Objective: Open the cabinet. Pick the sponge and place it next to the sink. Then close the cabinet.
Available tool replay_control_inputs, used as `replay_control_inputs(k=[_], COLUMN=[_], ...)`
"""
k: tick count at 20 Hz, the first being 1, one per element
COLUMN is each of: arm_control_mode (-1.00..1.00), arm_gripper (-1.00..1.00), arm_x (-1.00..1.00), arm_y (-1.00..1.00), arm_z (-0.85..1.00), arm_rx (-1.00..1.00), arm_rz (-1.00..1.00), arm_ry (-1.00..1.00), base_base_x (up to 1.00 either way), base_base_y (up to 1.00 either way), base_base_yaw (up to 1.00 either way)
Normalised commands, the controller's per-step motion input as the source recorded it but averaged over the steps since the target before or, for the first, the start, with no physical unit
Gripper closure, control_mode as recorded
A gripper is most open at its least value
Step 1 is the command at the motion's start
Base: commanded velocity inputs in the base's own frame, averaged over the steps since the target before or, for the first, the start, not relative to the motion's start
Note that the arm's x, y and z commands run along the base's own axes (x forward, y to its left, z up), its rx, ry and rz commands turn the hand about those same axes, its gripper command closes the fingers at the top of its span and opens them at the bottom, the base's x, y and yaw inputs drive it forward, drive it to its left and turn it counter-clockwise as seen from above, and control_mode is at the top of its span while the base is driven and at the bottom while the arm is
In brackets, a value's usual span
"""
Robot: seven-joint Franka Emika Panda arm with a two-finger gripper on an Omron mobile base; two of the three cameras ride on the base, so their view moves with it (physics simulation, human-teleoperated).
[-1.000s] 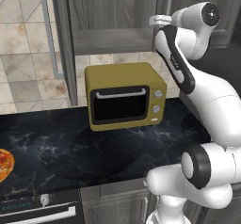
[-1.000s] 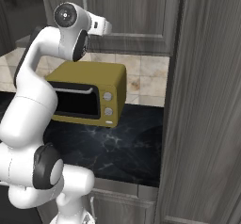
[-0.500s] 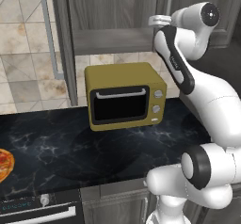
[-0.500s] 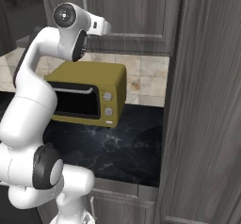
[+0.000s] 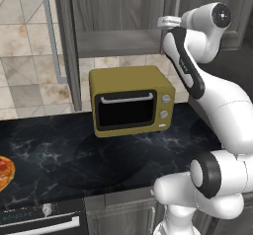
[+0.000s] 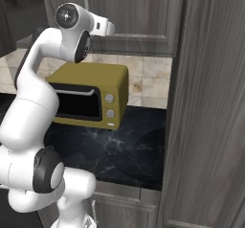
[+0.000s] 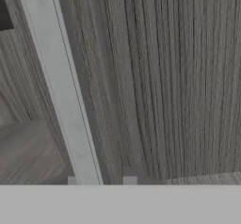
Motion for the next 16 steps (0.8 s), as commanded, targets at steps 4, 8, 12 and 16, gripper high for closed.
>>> replay_control_inputs(k=[4, 8, 12, 16], arm_control_mode=[-1.0, -1.0, -1.0, -1.0], arm_gripper=[1.0, 1.0, 1.0, 1.0], arm_x=[0.0, -0.05, -0.31, -0.52], arm_y=[-0.51, -0.51, -0.55, -0.57], arm_z=[0.0, 0.0, 0.0, 0.0], arm_rx=[0.0, 0.0, 0.0, 0.01], arm_rz=[-0.03, -0.05, -0.07, -0.1], arm_ry=[0.0, 0.0, 0.0, 0.0], base_base_x=[0.0, 0.0, 0.0, 0.0], base_base_y=[0.0, 0.0, 0.0, 0.0], base_base_yaw=[0.0, 0.0, 0.0, 0.0])
